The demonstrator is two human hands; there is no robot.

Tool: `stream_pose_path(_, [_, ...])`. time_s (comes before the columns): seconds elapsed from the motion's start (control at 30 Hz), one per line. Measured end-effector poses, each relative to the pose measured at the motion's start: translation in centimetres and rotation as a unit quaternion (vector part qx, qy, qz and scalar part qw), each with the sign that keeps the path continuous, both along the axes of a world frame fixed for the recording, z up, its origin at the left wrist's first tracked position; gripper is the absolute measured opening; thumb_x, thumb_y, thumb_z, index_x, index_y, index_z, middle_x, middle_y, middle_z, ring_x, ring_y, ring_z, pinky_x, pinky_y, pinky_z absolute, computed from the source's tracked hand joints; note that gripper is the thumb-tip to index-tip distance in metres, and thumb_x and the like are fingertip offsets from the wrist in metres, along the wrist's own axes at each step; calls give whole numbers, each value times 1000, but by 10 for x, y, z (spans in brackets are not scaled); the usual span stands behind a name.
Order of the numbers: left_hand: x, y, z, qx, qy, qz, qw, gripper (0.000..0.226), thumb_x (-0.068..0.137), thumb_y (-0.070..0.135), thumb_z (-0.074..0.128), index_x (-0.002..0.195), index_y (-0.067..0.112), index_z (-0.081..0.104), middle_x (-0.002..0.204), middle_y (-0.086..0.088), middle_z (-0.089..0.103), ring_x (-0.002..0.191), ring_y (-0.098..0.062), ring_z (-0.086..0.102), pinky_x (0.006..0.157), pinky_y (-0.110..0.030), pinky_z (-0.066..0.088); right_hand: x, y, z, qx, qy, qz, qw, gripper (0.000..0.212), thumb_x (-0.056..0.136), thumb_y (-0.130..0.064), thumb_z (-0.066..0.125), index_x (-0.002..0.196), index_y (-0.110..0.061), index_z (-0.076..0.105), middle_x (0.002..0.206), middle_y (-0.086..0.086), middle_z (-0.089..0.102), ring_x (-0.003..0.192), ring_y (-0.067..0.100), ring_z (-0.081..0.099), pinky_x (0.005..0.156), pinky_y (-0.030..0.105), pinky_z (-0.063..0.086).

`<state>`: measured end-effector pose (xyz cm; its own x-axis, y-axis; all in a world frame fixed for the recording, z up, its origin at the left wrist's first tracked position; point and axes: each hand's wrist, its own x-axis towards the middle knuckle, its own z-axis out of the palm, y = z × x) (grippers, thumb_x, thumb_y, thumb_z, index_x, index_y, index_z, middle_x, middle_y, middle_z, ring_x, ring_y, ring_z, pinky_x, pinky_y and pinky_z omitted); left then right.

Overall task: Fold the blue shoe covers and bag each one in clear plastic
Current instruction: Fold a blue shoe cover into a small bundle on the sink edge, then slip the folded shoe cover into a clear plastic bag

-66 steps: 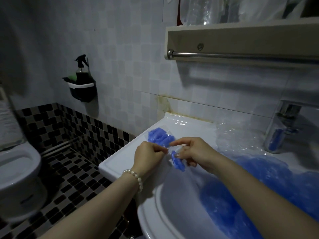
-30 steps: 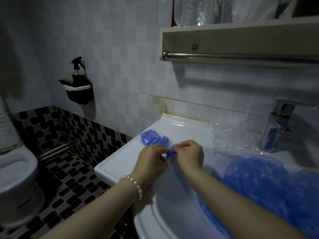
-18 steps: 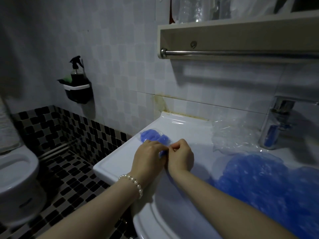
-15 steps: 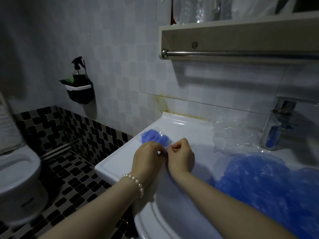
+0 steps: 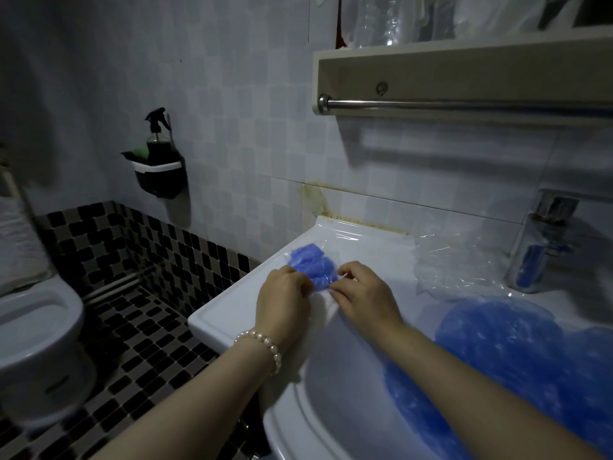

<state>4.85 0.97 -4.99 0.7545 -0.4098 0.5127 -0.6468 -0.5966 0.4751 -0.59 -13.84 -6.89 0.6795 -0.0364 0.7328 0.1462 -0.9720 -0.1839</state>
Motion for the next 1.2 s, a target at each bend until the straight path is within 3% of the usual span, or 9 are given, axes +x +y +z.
stream_pose_path(0.17, [1,2,-2,-46,1,-2,999,23,72,12,60,93,10,70,108,-9,59,106,-30,49,85,-22,31,-9,-12,5,-43,70,18,996,54,68,-27,56,120,-13,61,127,9,57,113,26,54,94,36,46])
stream_pose_path(0.3, [-3,0,5,64,62,-97,991,73,61,32,43,133,21,45,145,0,40,141,-23,25,115,-40,8,-7,-18,11,-89,175,20,980,78,68,-10,57,144,-14,37,150,6,36,139,26,30,116,40,21])
stream_pose_path(0.37, [-6,-1,7,127,82,-126,980,74,62,37,40,135,28,40,141,4,45,136,-18,33,116,-42,5,-6,-15,11,-60,206,13,977,64,78,-3,55,140,-14,43,143,6,47,131,29,43,111,39,30])
stream_pose_path(0.53, [-7,1,2,87,3,-91,992,54,67,35,42,115,20,61,109,-1,68,101,-27,59,88,-29,38,-10,-15,16,-39,145,43,988,38,68,-9,59,105,-9,71,94,12,73,79,36,68,70,42,56])
stream_pose_path(0.7, [-13,12,14,9,-19,-85,996,38,75,36,56,108,23,68,100,3,72,94,-22,65,85,-34,47,-25,-7,45,36,127,65,989,24,87,-18,62,109,-15,72,102,6,72,95,24,66,84,33,50])
stream_pose_path(0.8, [-16,32,52,-115,151,-160,969,24,79,22,73,102,23,70,99,13,68,91,-4,61,81,-22,50,-42,1,86,272,134,148,941,19,90,-9,59,96,-19,73,82,-9,73,79,5,67,77,20,53])
stream_pose_path(0.9, [-16,42,83,-282,335,-243,865,17,72,7,70,90,10,70,82,0,73,77,-12,68,69,-22,54,-58,10,125,424,118,210,873,20,93,-8,51,87,-12,69,70,4,72,62,18,69,59,24,56])
stream_pose_path(1.1, [-16,30,81,-276,403,-181,854,6,84,2,65,79,5,67,70,-6,70,62,-15,67,59,-29,52,-61,26,118,477,257,147,827,49,67,-54,60,102,-20,57,95,8,66,74,24,66,66,34,57])
stream_pose_path(1.2, [-16,31,83,-249,413,-190,855,8,85,4,63,91,1,67,85,-12,72,70,-20,69,61,-28,55,-60,26,103,523,354,156,760,58,67,-40,72,114,-13,54,106,13,65,95,33,67,86,49,54])
